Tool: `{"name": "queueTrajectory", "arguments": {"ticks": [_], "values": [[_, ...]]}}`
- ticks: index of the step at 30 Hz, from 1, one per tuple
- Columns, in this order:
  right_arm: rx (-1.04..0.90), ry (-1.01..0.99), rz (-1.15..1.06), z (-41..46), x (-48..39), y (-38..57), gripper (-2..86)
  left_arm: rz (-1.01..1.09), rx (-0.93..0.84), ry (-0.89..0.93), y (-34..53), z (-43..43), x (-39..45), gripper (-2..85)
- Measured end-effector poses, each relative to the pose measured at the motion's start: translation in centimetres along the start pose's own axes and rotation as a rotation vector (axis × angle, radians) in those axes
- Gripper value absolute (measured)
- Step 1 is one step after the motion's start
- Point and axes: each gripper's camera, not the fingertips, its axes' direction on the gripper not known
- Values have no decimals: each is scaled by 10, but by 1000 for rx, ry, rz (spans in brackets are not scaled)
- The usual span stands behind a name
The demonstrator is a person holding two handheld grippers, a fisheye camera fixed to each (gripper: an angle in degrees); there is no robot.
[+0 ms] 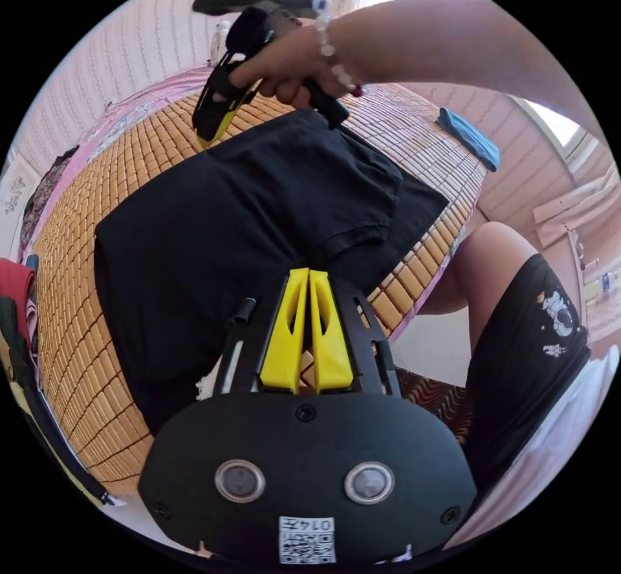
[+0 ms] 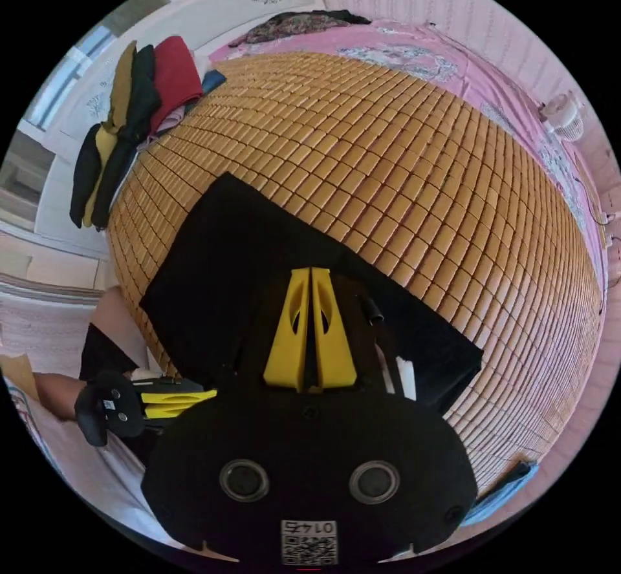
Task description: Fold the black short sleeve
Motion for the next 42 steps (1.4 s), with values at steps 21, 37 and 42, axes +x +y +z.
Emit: {"name": "queueTrajectory", "arguments": {"ticks": [21,37,42], "values": [[-137,-17,625,-33,63,366,68,112,251,92,112,-70,81,99],[257,-635,577,-99,119,441,20,401,110,76,60,-7,162,77],[337,-555,655,-96,144,469,78,408,59,5,69,-13,157,-3]]}}
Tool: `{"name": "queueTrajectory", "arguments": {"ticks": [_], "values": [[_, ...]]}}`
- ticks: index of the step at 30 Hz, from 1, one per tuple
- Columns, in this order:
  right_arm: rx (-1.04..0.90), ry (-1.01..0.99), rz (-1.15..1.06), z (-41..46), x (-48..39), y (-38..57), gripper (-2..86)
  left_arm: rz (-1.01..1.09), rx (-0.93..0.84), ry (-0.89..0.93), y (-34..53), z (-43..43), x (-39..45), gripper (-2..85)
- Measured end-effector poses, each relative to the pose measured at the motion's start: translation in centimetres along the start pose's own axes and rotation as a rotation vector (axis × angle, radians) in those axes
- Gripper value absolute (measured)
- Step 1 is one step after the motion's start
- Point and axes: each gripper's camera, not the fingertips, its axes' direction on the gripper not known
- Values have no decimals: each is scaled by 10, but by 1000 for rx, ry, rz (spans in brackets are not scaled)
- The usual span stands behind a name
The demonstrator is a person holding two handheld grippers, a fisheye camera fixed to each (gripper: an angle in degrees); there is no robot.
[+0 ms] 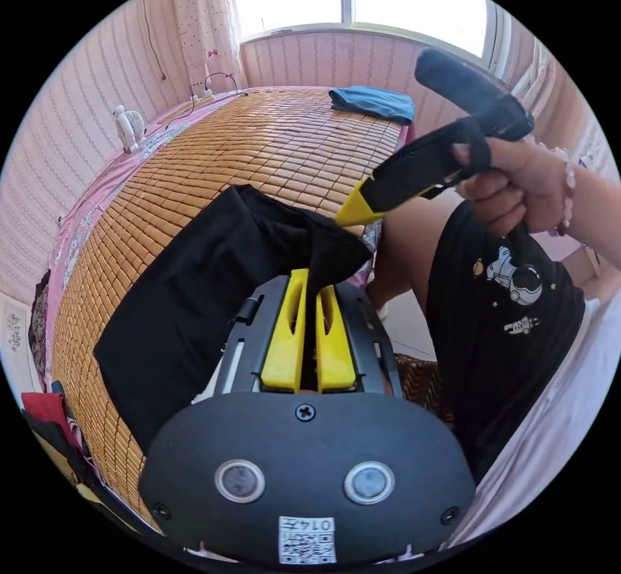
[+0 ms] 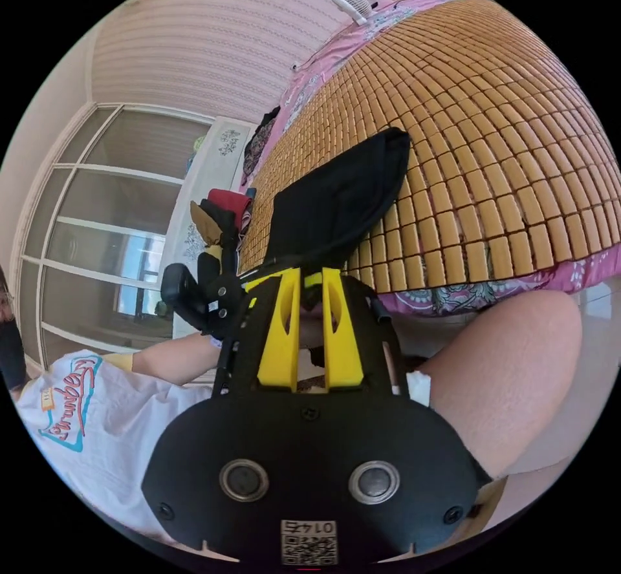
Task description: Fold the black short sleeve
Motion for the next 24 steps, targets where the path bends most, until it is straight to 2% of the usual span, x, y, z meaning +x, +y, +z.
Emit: {"name": "queueTrajectory", "arguments": {"ticks": [4,6,8,12,20,24], "values": [[95,-29,151,3,42,-8,148,12,59,27,29,-28,3,-6],[117,-30,175,11,50,-16,152,6,84,36,42,-42,2,-7],[174,-15,211,15,58,-22,136,-16,110,59,59,-58,-1,-7],[327,-128,290,4,70,-23,26,-65,143,70,81,-78,-9,-7],[353,-54,-34,-54,-7,-29,10,-281,411,129,104,-128,-47,-6],[231,27,-189,-22,-71,-66,18,-404,482,135,124,-142,-74,-4]]}}
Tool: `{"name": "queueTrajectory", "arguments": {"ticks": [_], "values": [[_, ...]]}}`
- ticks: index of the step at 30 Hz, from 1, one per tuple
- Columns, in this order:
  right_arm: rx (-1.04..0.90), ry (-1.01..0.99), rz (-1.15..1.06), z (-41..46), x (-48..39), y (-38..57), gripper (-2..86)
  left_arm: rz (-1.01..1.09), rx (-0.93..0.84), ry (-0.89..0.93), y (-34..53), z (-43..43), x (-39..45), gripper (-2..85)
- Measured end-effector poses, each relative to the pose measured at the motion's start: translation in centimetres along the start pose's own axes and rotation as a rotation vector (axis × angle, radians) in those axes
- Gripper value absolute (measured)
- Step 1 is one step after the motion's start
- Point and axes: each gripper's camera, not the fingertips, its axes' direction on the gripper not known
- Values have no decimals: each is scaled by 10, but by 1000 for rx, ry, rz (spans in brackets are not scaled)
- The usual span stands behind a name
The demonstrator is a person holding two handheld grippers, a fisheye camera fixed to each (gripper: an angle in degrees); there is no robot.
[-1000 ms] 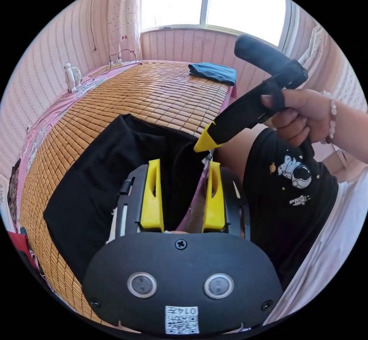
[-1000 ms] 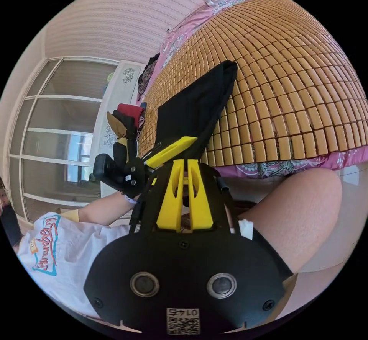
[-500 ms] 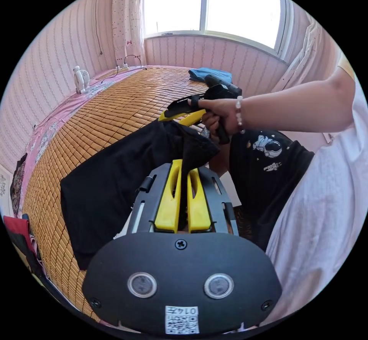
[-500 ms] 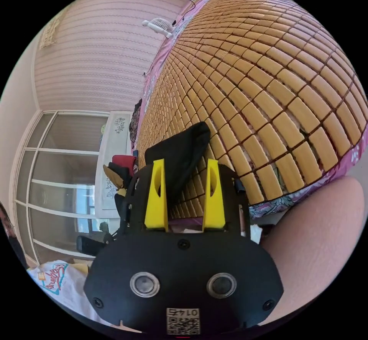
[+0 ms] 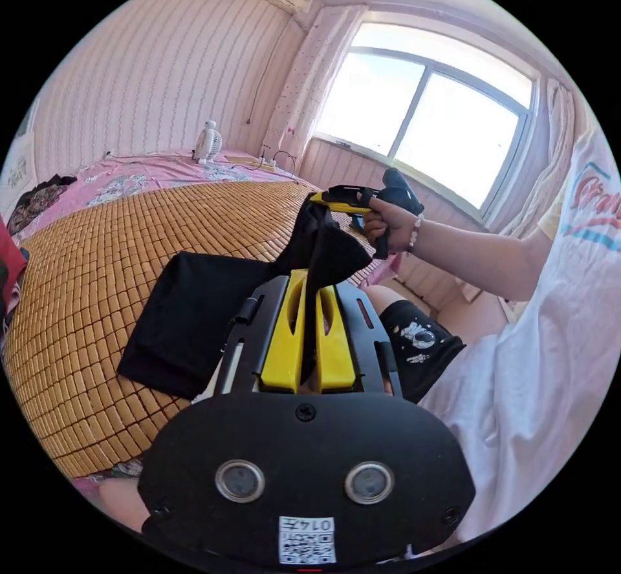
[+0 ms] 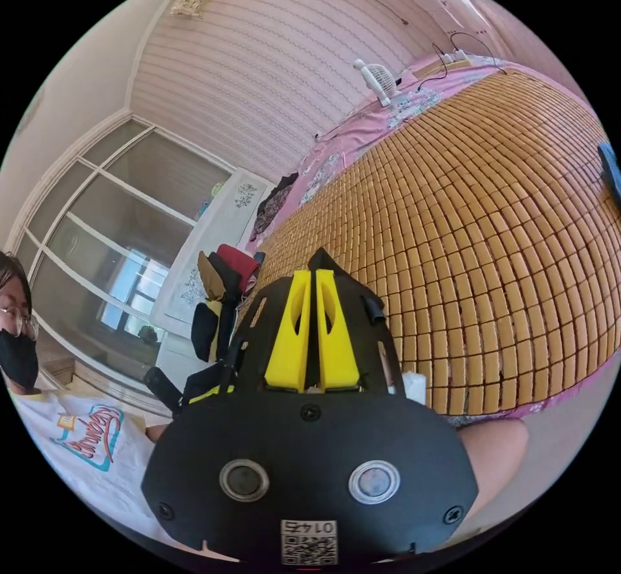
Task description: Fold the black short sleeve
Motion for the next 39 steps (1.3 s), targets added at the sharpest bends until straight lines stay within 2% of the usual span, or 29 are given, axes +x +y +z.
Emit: {"name": "queueTrajectory", "arguments": {"ticks": [3,7,11,18,22,26,30,32,34,39], "values": [[-107,26,-79,68,-39,-30,47,-104,19,-87,4,-17,-34,2],[-256,79,-181,168,-74,-55,104,-366,-9,-279,19,-35,-100,43],[-314,168,-256,210,-84,-59,112,-582,-74,-383,44,-42,-160,67],[-457,410,-473,281,-99,-50,134,-621,-108,-398,40,-30,-191,92],[-610,499,-491,326,-93,-39,120,-600,-214,-389,27,3,-197,94],[-609,500,-447,327,-98,-39,87,-521,-342,-476,15,23,-189,4],[-636,463,-531,310,-104,-29,49,-491,-355,-480,9,28,-185,-8],[-577,401,-540,284,-106,-27,45,-450,-348,-487,6,26,-177,-9],[-440,272,-520,231,-109,-20,39,-396,-308,-489,1,19,-164,-10],[-235,166,-524,122,-111,17,31,-241,-220,-449,-18,4,-121,-10]]}}
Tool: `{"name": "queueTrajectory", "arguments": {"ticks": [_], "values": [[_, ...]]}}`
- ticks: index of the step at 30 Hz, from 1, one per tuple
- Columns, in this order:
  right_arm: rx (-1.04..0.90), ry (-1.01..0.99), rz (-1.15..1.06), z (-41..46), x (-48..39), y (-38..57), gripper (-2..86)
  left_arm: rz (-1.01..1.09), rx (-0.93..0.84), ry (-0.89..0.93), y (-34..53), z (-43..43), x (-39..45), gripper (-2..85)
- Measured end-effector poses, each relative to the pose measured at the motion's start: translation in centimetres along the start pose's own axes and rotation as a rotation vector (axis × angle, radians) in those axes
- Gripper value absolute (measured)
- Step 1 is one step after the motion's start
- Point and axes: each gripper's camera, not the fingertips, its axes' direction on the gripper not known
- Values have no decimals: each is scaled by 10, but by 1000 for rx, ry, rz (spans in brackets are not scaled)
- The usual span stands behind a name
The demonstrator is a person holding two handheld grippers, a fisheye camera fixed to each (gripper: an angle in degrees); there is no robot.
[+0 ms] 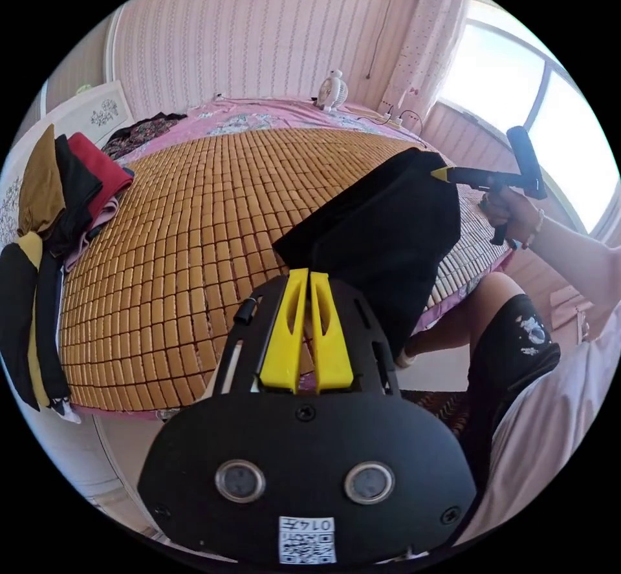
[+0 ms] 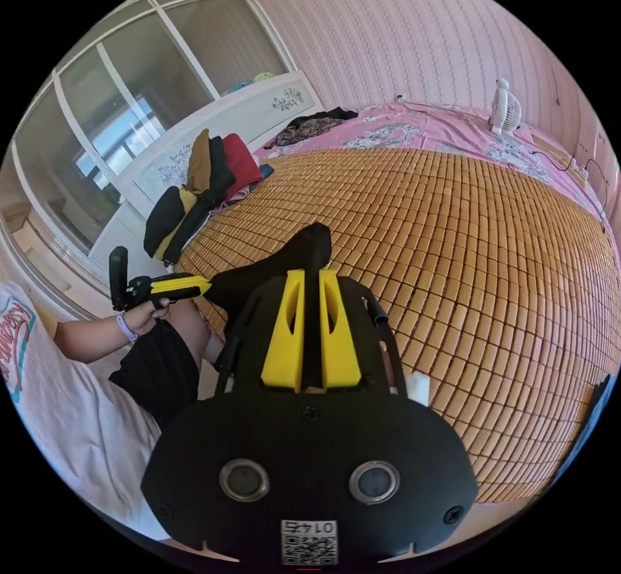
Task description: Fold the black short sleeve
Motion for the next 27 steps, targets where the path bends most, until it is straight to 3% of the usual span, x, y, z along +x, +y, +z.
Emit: {"name": "queueTrajectory", "arguments": {"ticks": [2,10,21,27], "values": [[44,12,2,-27,-3,21,29,76,31,21,-4,-7,20,-10],[-25,127,414,-47,55,85,27,207,-60,40,-63,41,78,-10],[-50,184,457,-42,89,116,28,332,-120,-61,-114,129,140,-2],[-77,224,414,-40,95,125,30,343,-93,-140,-115,157,153,64]]}}
